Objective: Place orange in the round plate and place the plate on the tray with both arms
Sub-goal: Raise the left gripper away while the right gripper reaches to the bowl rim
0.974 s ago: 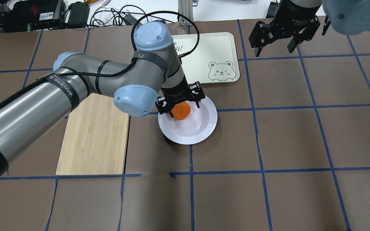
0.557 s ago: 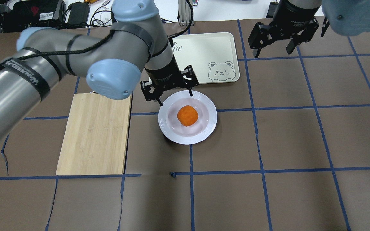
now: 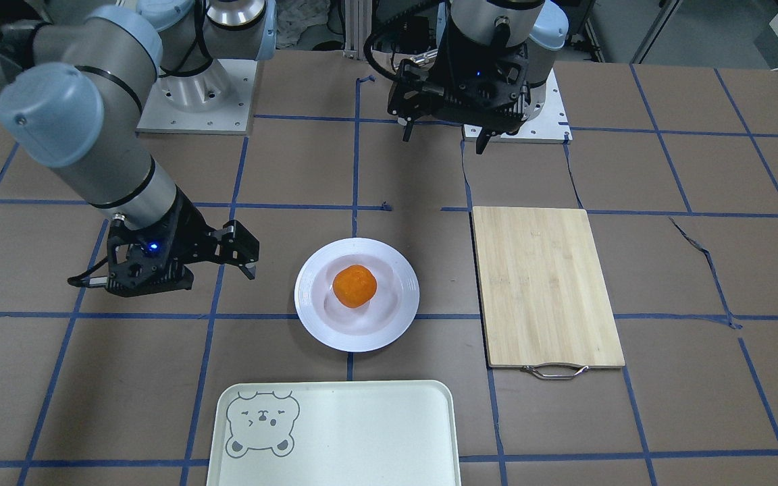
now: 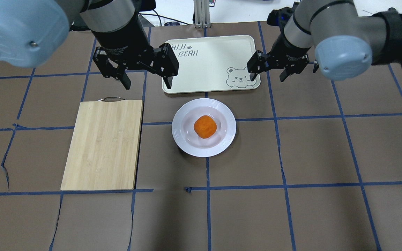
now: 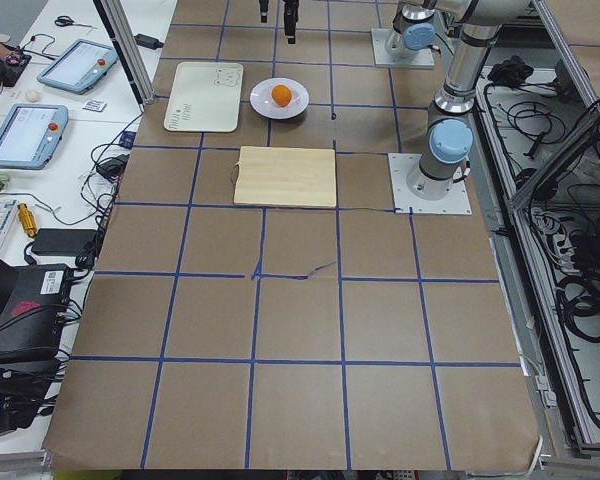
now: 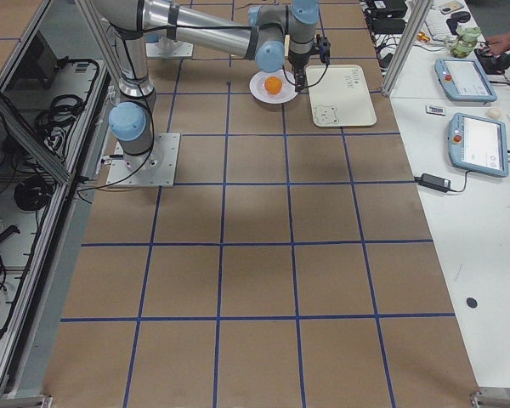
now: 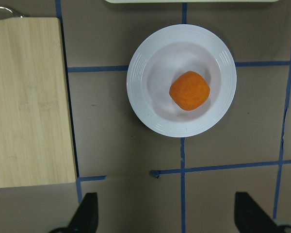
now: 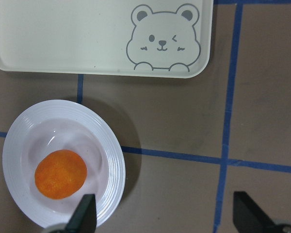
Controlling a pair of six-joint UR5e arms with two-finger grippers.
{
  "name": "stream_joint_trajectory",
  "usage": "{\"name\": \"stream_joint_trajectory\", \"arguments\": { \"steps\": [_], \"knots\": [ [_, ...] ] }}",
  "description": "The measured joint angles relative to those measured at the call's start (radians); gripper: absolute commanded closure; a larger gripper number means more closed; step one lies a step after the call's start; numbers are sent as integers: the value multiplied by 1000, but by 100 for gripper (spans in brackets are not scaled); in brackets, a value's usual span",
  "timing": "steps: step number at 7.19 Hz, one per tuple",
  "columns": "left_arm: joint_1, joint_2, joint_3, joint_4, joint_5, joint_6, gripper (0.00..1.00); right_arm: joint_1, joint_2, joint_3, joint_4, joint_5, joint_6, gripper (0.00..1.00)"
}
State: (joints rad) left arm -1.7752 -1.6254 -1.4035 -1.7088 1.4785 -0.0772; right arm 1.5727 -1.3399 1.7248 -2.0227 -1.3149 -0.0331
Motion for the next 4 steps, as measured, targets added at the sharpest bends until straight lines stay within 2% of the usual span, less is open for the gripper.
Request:
{"name": "stream_joint_trajectory", "arguments": {
  "steps": [2, 4],
  "knots": [
    [27, 31, -37, 58, 67, 43, 0, 1, 56, 142, -209, 108, 78, 0],
    [84, 43, -82, 179, 162, 134, 0, 14, 105, 194, -306, 162, 133, 1]
  ]
}}
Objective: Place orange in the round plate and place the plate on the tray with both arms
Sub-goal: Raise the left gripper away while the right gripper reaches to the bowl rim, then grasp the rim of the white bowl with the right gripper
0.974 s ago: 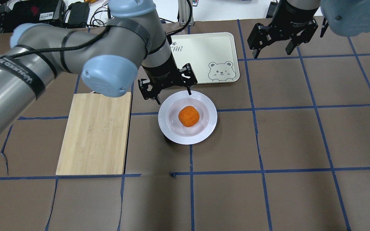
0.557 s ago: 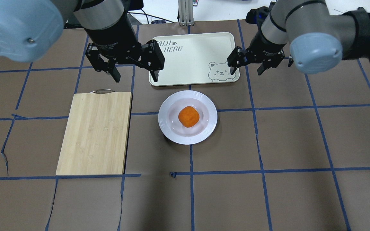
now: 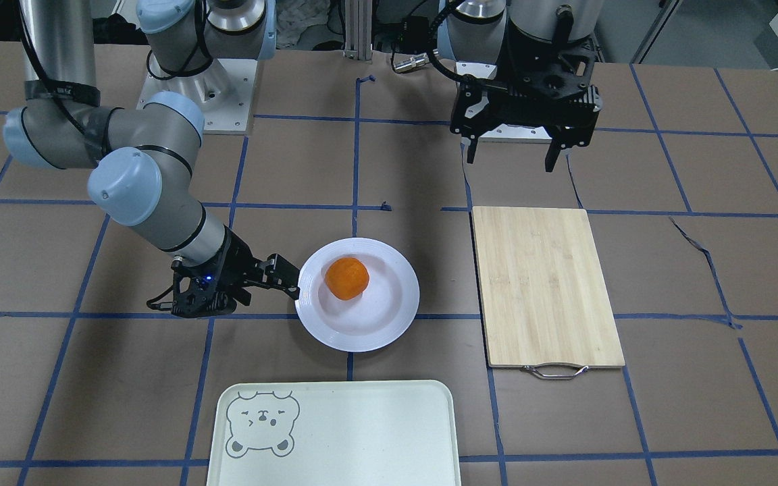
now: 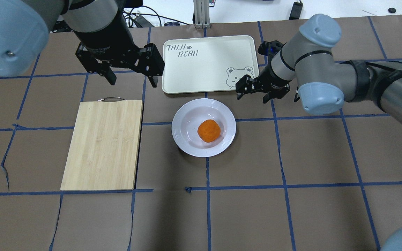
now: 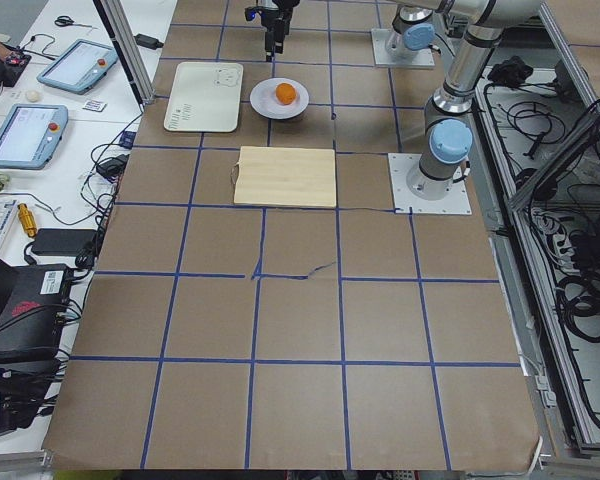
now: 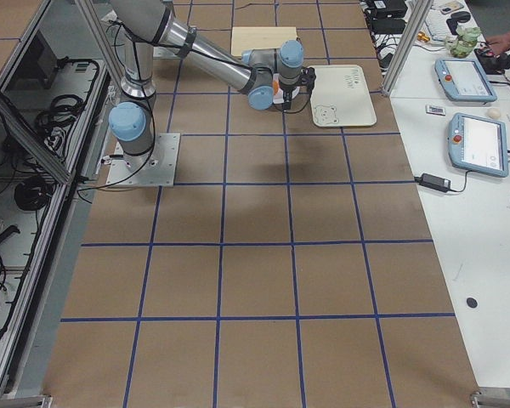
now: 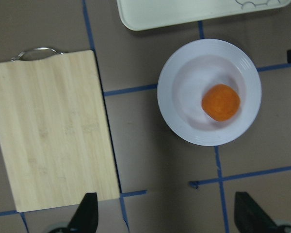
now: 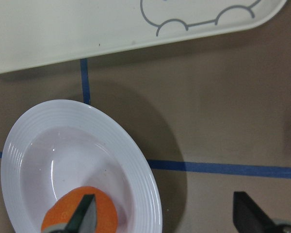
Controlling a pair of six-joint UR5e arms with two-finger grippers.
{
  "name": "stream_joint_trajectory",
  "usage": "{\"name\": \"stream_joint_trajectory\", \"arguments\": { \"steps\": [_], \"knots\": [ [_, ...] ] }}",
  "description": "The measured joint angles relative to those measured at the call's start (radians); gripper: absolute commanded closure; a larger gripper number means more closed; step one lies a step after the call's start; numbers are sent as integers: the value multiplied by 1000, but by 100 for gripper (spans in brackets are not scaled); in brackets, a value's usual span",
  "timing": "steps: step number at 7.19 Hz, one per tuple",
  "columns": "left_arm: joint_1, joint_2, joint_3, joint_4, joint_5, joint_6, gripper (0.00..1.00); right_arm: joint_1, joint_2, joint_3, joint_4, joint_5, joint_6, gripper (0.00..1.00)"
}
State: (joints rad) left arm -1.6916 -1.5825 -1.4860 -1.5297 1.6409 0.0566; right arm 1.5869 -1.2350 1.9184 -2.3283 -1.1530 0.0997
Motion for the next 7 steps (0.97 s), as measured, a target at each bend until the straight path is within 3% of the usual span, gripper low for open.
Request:
{"name": "stream_joint_trajectory", "arguments": {
  "steps": [2, 4, 7],
  "knots": [
    [25, 6, -13, 29, -2, 44, 0, 30, 45, 15, -47, 20, 12, 4],
    [60, 8, -14, 30, -65, 37, 0, 46, 70, 39, -83, 24, 15, 4],
    [78, 20, -16, -24, -78, -20, 0, 65, 91, 59, -118, 24, 15, 22]
  ]
}}
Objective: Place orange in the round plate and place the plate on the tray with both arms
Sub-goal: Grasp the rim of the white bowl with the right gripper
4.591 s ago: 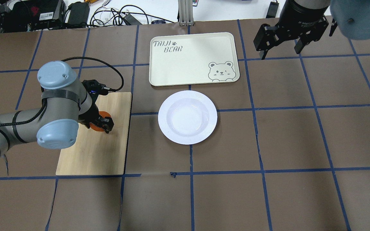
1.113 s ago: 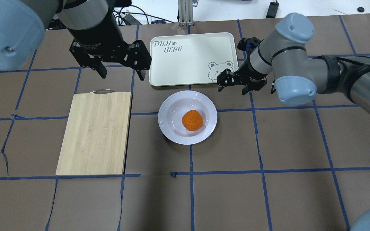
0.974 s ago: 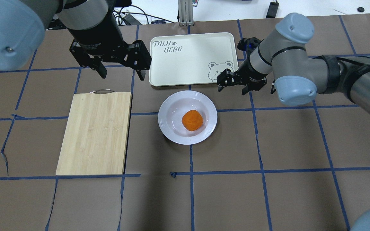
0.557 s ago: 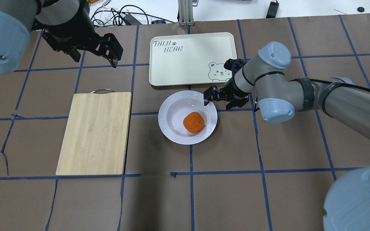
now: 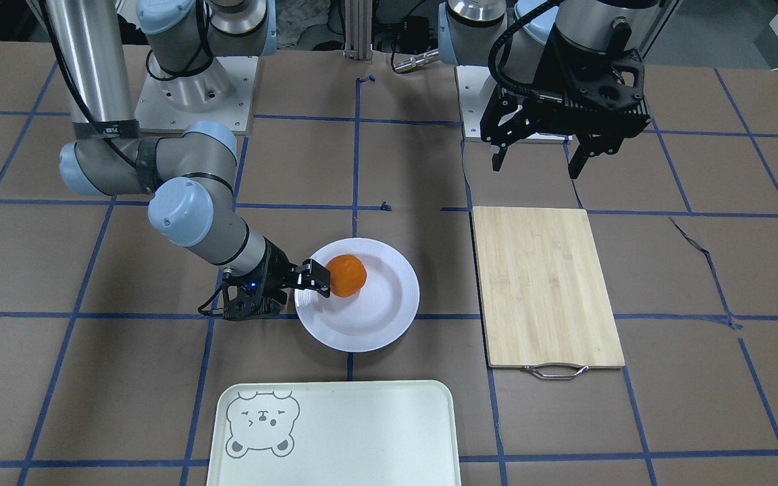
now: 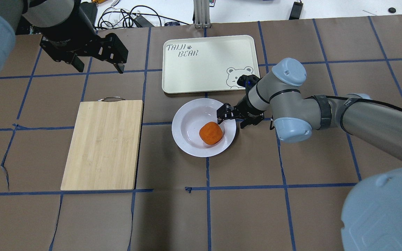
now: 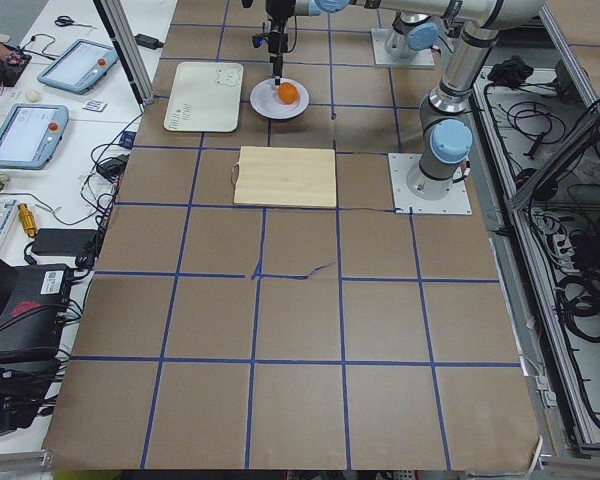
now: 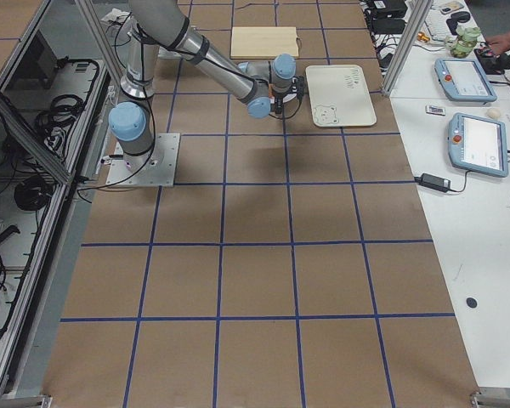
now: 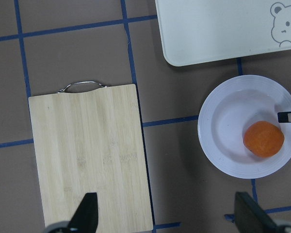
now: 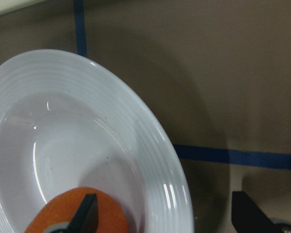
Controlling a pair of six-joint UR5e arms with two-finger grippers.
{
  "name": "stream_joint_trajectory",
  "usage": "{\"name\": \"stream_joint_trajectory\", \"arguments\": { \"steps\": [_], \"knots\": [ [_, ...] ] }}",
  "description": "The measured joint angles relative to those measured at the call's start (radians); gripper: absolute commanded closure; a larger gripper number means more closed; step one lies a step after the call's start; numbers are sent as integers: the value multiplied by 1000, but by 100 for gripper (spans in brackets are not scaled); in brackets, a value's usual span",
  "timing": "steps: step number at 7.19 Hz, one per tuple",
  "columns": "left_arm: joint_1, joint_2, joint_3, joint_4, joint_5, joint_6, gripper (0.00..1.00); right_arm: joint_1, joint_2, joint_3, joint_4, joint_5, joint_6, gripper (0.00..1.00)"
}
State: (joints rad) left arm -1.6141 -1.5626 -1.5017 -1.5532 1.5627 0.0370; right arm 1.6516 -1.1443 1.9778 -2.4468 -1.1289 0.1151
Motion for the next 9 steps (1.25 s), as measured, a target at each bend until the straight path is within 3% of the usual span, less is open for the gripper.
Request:
{"name": "stream_joint_trajectory", "arguments": {
  "steps": [1, 4, 5, 7, 9],
  "knots": [
    [1, 6, 0, -22, 0, -9, 0, 4, 6, 3, -14, 0, 0, 27],
    [2, 16, 0, -38, 0, 4, 0, 20, 16, 6, -26, -1, 1, 67],
    [2, 19, -1, -46, -1, 4, 0, 23, 17, 6, -27, -1, 12, 75],
    [0, 22, 6, -61, 0, 2, 0, 27, 18, 4, -28, -1, 34, 84],
    [-1, 22, 11, -63, 0, 1, 0, 30, 16, 2, -27, -3, 83, 85]
  ]
}}
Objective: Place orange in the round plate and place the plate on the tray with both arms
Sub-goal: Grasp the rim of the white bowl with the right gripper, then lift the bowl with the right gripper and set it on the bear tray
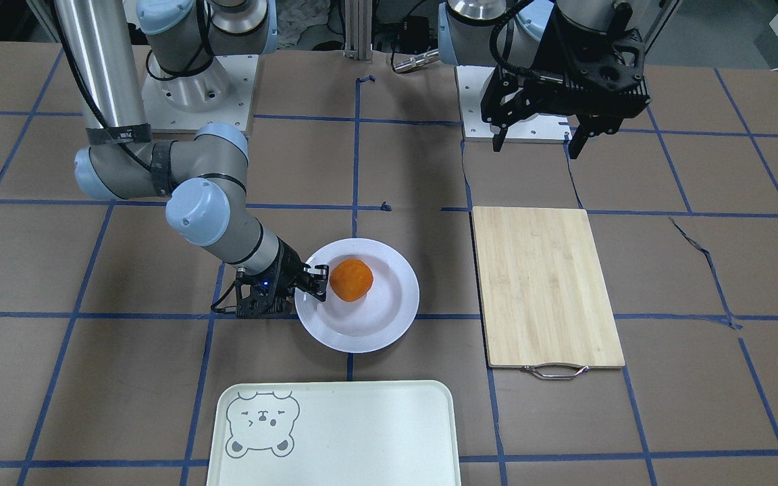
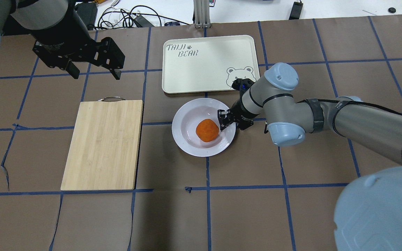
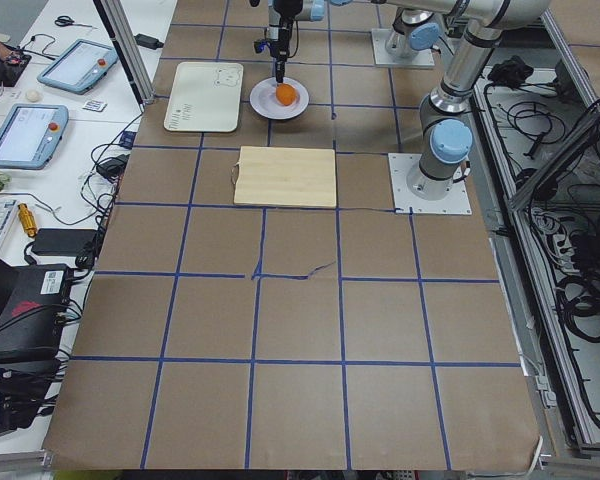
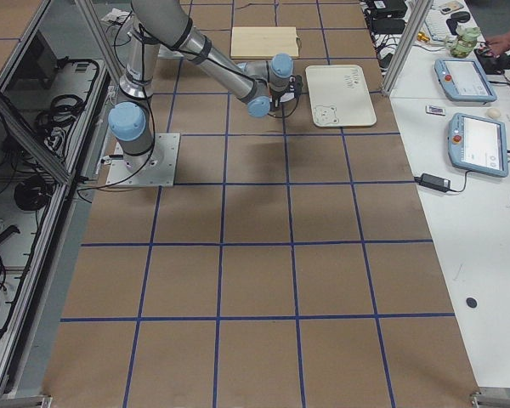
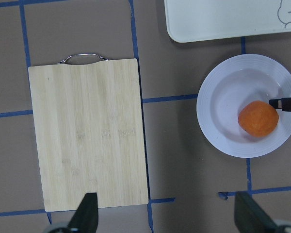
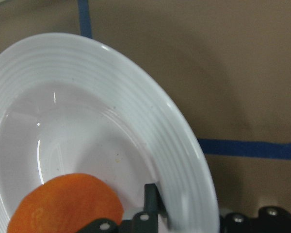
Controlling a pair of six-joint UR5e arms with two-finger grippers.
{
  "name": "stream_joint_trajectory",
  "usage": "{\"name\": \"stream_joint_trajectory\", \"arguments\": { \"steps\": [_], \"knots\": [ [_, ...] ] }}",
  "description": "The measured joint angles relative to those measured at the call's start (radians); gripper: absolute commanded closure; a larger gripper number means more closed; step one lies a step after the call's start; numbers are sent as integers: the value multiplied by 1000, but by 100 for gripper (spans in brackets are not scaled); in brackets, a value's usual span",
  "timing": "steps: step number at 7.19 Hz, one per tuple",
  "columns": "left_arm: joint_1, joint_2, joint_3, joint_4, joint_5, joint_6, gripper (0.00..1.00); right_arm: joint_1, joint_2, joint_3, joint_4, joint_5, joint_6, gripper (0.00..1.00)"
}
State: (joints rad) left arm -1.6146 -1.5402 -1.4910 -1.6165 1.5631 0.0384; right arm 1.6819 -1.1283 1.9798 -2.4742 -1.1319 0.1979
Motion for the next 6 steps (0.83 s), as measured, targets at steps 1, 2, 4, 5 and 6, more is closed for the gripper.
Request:
{"name": "stream_joint_trajectory", "arguments": {
  "steps": [1, 2, 4, 5, 6],
  "knots": [
    [0, 0, 0, 0, 0, 0, 0, 0, -2, -7, 1, 1, 23, 89],
    [1, -1, 0, 0, 0, 0, 0, 0, -5, -25, 4, 0, 55, 90],
    [3, -1, -1, 0, 0, -1, 0, -2, -20, -59, 5, -2, 163, 91],
    [3, -1, -1, 0, 0, -1, 0, -3, -29, -69, 6, -1, 188, 91],
    [4, -1, -1, 0, 0, 0, 0, -5, -35, -85, 8, 0, 209, 91]
  ]
}}
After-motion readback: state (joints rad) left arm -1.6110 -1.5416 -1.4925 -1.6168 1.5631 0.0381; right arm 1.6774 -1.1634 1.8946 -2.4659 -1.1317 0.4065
